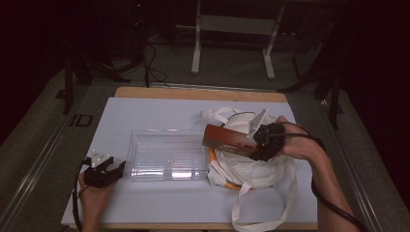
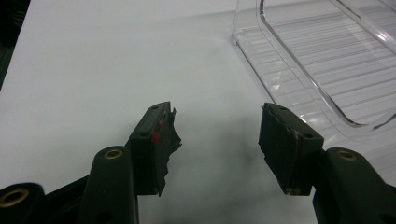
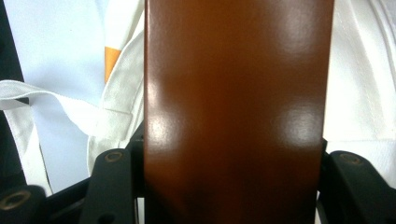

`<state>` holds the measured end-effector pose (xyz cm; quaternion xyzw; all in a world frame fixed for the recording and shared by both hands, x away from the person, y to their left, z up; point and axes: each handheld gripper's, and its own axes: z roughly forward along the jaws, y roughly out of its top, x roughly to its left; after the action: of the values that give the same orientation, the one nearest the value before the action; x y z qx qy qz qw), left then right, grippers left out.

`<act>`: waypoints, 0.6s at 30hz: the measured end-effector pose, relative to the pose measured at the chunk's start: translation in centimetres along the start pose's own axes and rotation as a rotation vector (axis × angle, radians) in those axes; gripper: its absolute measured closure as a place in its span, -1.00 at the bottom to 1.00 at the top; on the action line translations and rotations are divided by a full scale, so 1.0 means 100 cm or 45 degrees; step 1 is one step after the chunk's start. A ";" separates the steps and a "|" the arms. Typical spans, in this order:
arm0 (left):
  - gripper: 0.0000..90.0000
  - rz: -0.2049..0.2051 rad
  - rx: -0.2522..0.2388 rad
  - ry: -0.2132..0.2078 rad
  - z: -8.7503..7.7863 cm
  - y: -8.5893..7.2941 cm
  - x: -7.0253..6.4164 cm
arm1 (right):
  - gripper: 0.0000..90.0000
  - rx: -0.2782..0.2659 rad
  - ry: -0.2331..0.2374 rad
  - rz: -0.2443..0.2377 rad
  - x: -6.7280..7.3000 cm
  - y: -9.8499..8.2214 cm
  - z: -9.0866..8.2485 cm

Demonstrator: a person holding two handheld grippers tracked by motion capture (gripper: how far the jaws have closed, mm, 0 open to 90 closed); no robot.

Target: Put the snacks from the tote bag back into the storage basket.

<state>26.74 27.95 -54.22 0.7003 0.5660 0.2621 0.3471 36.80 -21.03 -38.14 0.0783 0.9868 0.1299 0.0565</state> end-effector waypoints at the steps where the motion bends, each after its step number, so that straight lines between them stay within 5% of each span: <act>1: -0.01 0.000 0.000 0.000 0.000 0.000 0.000 | -0.04 -0.001 0.000 -0.004 0.000 0.001 0.000; 18: -0.01 0.001 -0.005 0.004 0.000 0.000 0.000 | -0.04 -0.007 0.008 -0.041 0.003 0.015 0.006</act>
<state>26.71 27.93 -54.21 0.6996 0.5656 0.2643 0.3475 36.81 -19.43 -38.32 0.0619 0.9878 0.1318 0.0557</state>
